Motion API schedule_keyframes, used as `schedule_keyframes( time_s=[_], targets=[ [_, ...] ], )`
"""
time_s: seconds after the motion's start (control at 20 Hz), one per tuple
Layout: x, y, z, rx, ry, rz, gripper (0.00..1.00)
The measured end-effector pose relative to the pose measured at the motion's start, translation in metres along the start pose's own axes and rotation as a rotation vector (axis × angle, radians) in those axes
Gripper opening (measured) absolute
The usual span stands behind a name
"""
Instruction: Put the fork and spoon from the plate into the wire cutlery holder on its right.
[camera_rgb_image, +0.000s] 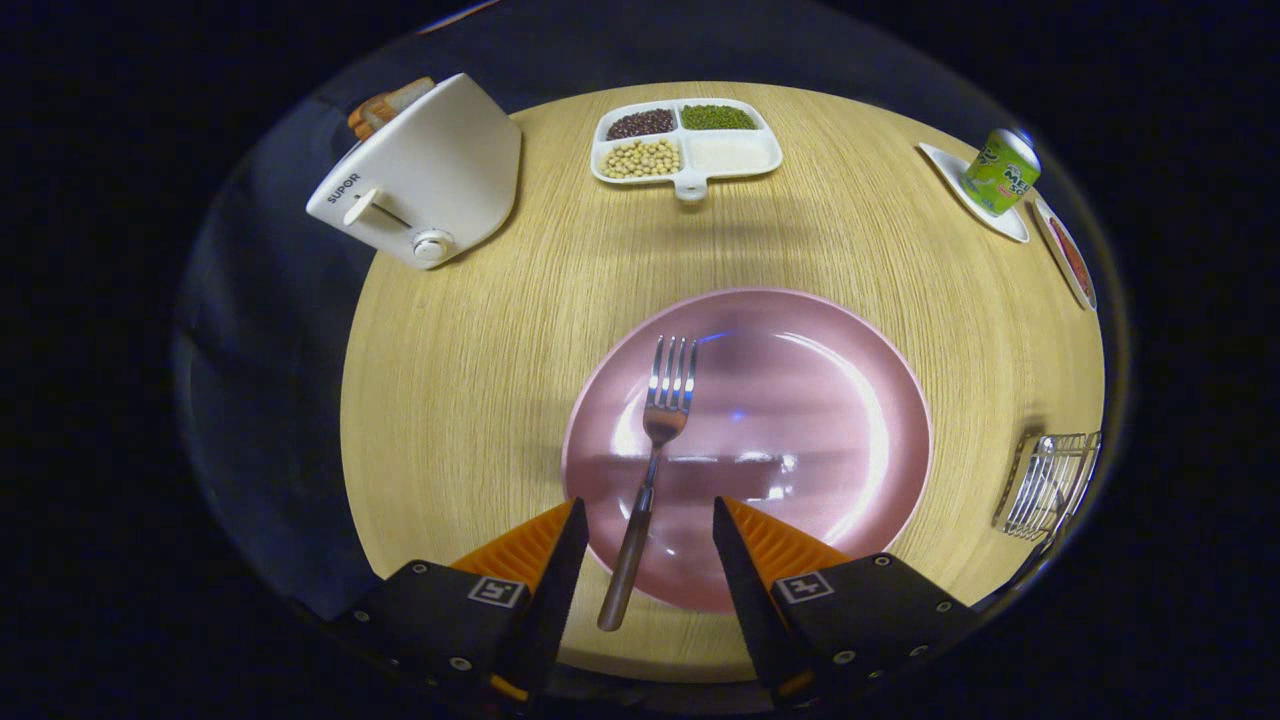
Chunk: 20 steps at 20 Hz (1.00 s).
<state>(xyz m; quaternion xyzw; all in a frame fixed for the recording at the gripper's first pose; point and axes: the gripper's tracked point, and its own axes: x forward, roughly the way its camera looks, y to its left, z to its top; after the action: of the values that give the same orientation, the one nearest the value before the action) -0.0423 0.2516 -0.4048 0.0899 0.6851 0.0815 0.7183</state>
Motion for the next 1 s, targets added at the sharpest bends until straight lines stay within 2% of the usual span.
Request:
schedule_keyframes(
  time_s=[0.2,0.35,0.45,0.55,0.75,1.0],
  targets=[
    [0.014,-0.004,0.003,0.038,0.018,-0.035,0.52],
    [0.024,-0.012,0.002,0.044,0.011,-0.093,0.21],
    [0.025,-0.013,-0.001,0.021,0.005,-0.101,0.08],
    [0.020,-0.011,-0.008,-0.002,0.013,-0.078,0.04],
    [-0.016,-0.028,-0.001,-0.029,-0.070,-0.058,0.03],
    [-0.072,-0.082,-0.007,0.017,-0.136,-0.092,0.03]
  ],
)
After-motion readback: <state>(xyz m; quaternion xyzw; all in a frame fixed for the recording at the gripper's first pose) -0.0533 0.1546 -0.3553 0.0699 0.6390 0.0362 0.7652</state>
